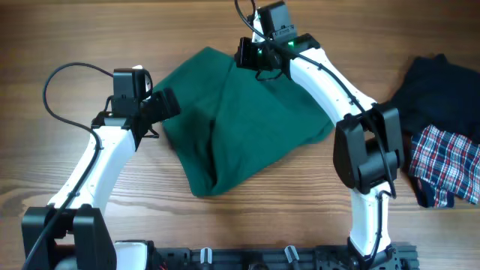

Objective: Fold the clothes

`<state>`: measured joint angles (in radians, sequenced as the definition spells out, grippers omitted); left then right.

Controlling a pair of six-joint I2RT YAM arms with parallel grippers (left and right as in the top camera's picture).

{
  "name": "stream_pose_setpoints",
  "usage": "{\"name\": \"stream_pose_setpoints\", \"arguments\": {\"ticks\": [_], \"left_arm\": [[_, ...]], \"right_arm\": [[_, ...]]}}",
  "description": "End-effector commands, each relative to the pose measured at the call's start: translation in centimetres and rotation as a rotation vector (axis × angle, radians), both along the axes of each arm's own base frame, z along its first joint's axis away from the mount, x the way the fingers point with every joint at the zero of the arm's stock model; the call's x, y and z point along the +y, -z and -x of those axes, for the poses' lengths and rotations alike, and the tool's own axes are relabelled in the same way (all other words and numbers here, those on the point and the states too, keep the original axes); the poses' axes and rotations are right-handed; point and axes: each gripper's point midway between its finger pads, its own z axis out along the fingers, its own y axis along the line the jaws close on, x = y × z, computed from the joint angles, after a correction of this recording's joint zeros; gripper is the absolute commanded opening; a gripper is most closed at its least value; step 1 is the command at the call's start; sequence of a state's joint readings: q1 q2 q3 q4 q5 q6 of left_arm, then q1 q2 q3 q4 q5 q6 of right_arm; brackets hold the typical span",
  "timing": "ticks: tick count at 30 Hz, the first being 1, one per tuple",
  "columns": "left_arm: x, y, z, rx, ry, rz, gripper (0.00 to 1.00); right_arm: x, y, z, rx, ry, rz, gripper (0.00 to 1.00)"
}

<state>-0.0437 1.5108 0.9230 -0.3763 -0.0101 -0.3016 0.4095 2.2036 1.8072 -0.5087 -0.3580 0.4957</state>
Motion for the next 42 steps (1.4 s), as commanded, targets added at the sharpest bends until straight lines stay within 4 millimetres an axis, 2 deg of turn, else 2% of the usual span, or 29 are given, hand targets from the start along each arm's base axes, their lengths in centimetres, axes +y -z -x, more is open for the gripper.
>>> {"name": "stream_pose_setpoints", "arguments": {"ticks": [1, 2, 5, 11, 16, 21, 26, 29, 31, 33, 36, 38, 42], "left_arm": [[0.2, 0.1, -0.2, 0.0, -0.006, -0.005, 1.0], [0.2, 0.1, -0.2, 0.0, -0.005, -0.006, 1.0], [0.2, 0.1, -0.2, 0.004, -0.006, -0.006, 1.0], [0.2, 0.1, -0.1, 0.007, -0.005, -0.006, 1.0], [0.2, 0.1, -0.1, 0.007, -0.005, -0.006, 1.0], [0.2, 0.1, -0.1, 0.006, -0.005, -0.006, 1.0], [0.2, 0.1, -0.1, 0.007, -0.005, -0.006, 1.0], [0.2, 0.2, -0.1, 0.007, -0.005, -0.006, 1.0], [0.2, 0.1, -0.1, 0.007, -0.005, -0.006, 1.0], [0.2, 0.1, -0.1, 0.007, -0.005, -0.005, 1.0], [0.2, 0.1, -0.1, 0.007, -0.005, -0.006, 1.0], [0.2, 0.1, -0.1, 0.007, -0.005, -0.006, 1.0], [0.2, 0.1, -0.1, 0.007, -0.005, -0.006, 1.0]], "right_arm": [[0.2, 2.7, -0.4, 0.032, 0.01, 0.03, 0.04], [0.4, 3.7, -0.2, 0.049, 0.006, 0.039, 0.05], [0.5, 4.8, 0.1, 0.066, 0.0, 0.051, 0.05], [-1.5, 6.9, 0.2, 0.092, 0.061, 0.163, 0.05], [-1.9, 8.9, 0.4, 0.123, 0.069, 0.188, 0.05], [1.2, 7.6, 0.9, 0.138, -0.036, 0.02, 0.08], [2.9, 7.3, 2.1, 0.145, -0.073, 0.026, 0.1], [2.8, 7.1, 2.1, 0.141, -0.055, 0.068, 0.26], [2.3, 7.4, 2.3, 0.154, -0.044, 0.099, 0.41], [2.1, 7.6, 2.7, 0.174, -0.045, 0.11, 0.43], [1.4, 8.2, 2.9, 0.183, -0.022, 0.159, 0.58], [1.0, 8.4, 3.0, 0.19, -0.006, 0.173, 0.63], [0.7, 8.6, 2.8, 0.193, 0.018, 0.185, 0.64]]}}
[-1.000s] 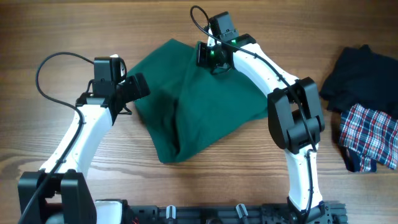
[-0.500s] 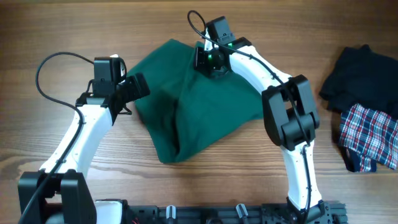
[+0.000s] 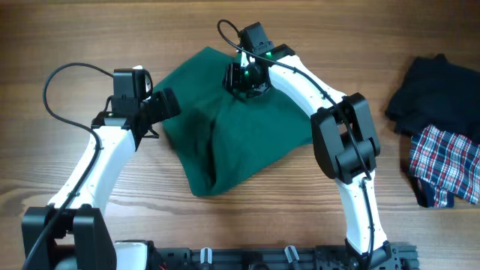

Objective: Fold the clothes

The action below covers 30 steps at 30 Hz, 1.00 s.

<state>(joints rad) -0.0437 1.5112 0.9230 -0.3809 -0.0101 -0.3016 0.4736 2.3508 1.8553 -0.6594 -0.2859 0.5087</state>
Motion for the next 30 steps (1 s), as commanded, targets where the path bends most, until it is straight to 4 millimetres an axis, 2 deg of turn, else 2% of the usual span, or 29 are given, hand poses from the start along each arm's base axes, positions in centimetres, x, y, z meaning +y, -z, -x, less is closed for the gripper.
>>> {"name": "stream_pose_setpoints", "arguments": {"ticks": [1, 3, 6, 8, 12, 14, 17, 22, 27, 30], "left_arm": [[0.2, 0.1, -0.2, 0.002, -0.005, -0.005, 1.0], [0.2, 0.1, -0.2, 0.002, -0.005, -0.005, 1.0], [0.2, 0.1, -0.2, 0.002, -0.005, -0.005, 1.0], [0.2, 0.1, -0.2, 0.002, -0.005, -0.005, 1.0], [0.2, 0.1, -0.2, 0.002, -0.005, -0.005, 1.0], [0.2, 0.1, -0.2, 0.001, -0.005, -0.005, 1.0], [-0.1, 0.0, -0.4, -0.006, 0.003, 0.007, 1.0], [-0.3, 0.0, -0.3, -0.005, 0.01, 0.018, 1.0], [-0.3, 0.0, -0.3, -0.005, 0.01, 0.018, 1.0], [-0.3, 0.0, -0.3, -0.005, 0.01, 0.018, 1.0]], "right_arm": [[-0.3, 0.2, -0.7, -0.017, 0.033, 0.034, 0.61], [-0.7, 0.3, -0.9, -0.021, 0.055, 0.053, 0.45], [-1.0, 0.4, -1.0, -0.022, 0.073, 0.064, 0.38], [-1.1, 0.4, -1.1, -0.026, 0.073, 0.071, 0.39], [-1.1, 0.5, -1.2, -0.054, 0.032, 0.094, 0.56], [-1.1, 0.6, -0.9, -0.061, 0.003, 0.121, 0.6], [-0.3, 0.8, 0.1, -0.086, -0.046, 0.196, 0.62], [0.3, -0.3, 0.5, -0.125, -0.071, 0.277, 0.63], [-0.5, 0.0, 0.7, -0.108, -0.063, 0.307, 0.63], [-1.4, 0.8, 0.7, -0.103, -0.06, 0.36, 0.55]]}}
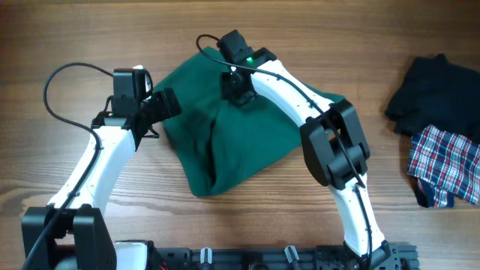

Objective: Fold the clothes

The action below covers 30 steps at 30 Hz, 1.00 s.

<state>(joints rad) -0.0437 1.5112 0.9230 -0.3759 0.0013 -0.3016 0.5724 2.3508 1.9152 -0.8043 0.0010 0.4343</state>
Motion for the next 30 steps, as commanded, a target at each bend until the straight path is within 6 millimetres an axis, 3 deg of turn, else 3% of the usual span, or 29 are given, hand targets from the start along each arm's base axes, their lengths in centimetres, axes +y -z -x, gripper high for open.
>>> {"name": "stream_pose_setpoints", "arguments": {"ticks": [1, 5, 7, 8, 11, 17, 23, 27, 30], "left_arm": [[-0.1, 0.0, -0.2, 0.0, 0.004, 0.008, 1.0], [-0.1, 0.0, -0.2, 0.0, 0.004, 0.008, 1.0], [-0.1, 0.0, -0.2, 0.0, 0.004, 0.008, 1.0], [-0.1, 0.0, -0.2, 0.0, 0.004, 0.008, 1.0], [-0.1, 0.0, -0.2, 0.0, 0.004, 0.007, 1.0], [-0.1, 0.0, -0.3, -0.004, 0.003, 0.008, 1.0], [-0.1, 0.0, -0.3, -0.004, 0.003, 0.008, 1.0], [-0.1, 0.0, -0.3, -0.004, 0.004, 0.007, 1.0], [-0.1, 0.0, -0.3, -0.004, 0.004, 0.007, 1.0]], "right_arm": [[-1.1, 1.1, -0.8, -0.017, 0.002, 0.07, 0.53], [-1.0, 1.3, -0.8, -0.018, 0.002, 0.07, 0.35], [-1.0, 1.3, -1.0, -0.023, 0.002, 0.066, 0.31], [-0.9, 1.2, -1.1, -0.026, 0.0, 0.065, 0.32], [0.1, 1.0, -0.7, -0.013, -0.059, 0.025, 0.47], [1.2, 0.9, -0.3, -0.03, -0.16, 0.041, 0.57], [1.6, 1.1, 0.1, -0.038, -0.238, 0.061, 0.6], [1.3, 3.3, 0.5, 0.003, -0.239, 0.083, 0.61], [0.8, 4.5, 1.0, 0.03, -0.231, 0.109, 0.55]]}}
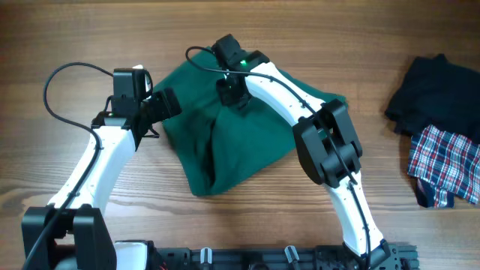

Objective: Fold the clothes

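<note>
A dark green garment (247, 146) lies crumpled in the middle of the wooden table, with a fold ridge running down its left half. My left gripper (168, 105) rests at the garment's upper left edge. The overhead view does not show how its jaws stand. My right gripper (229, 93) points down onto the garment's upper middle, near the top of the ridge, with its white arm arched across the cloth's right side. Its fingertips are hidden under the wrist.
A pile of other clothes sits at the table's right edge: a dark navy piece (435, 90) and a red-and-blue plaid piece (442, 169). The arm bases and a black rail (262, 259) line the near edge.
My right gripper has shifted slightly further left over the top of the green garment. The left arm and the pile on the right have not moved.
My right gripper was first at the garment's upper right edge. It then stood over the upper middle, then further left, and now near the top of the fold ridge. The left gripper stayed at the garment's left edge throughout.
</note>
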`<state>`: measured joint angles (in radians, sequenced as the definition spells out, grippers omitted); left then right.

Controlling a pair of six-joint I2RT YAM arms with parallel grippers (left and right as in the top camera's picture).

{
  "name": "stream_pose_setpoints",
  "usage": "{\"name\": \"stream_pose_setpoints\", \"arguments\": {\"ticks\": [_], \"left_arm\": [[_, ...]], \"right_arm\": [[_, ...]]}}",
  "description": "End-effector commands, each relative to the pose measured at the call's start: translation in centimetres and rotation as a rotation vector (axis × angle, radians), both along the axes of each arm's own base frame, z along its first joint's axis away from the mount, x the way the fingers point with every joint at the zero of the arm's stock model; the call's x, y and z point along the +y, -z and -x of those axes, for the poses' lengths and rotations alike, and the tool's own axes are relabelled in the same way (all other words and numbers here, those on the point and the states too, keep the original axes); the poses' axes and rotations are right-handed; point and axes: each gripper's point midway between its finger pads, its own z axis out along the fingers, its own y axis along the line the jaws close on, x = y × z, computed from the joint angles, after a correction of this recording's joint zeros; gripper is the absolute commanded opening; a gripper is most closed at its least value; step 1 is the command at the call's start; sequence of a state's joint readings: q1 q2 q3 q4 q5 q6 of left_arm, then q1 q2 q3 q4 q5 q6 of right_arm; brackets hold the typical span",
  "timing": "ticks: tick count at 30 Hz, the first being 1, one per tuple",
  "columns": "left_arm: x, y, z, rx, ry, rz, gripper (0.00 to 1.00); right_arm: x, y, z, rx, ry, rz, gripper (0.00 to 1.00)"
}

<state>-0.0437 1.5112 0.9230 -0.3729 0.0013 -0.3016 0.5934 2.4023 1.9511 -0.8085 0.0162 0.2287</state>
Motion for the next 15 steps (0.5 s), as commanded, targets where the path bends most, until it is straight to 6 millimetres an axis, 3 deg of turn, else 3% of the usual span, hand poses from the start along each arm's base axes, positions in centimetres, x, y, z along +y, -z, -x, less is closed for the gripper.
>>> {"name": "stream_pose_setpoints", "arguments": {"ticks": [1, 5, 7, 15], "left_arm": [[-0.1, 0.0, -0.3, -0.001, 0.004, 0.007, 1.0], [-0.1, 0.0, -0.2, 0.0, 0.004, 0.007, 1.0], [-0.1, 0.0, -0.2, 0.0, 0.004, 0.007, 1.0], [-0.1, 0.0, -0.2, 0.0, 0.004, 0.007, 1.0]], "right_arm": [[-0.4, 3.0, 0.7, 0.047, -0.005, 0.048, 0.47], [-1.6, 2.5, -0.3, 0.009, 0.064, 0.09, 0.15], [-1.8, 1.9, -0.6, 0.004, 0.091, 0.09, 0.05], [-3.9, -2.3, -1.5, -0.017, 0.204, 0.141, 0.06]]}}
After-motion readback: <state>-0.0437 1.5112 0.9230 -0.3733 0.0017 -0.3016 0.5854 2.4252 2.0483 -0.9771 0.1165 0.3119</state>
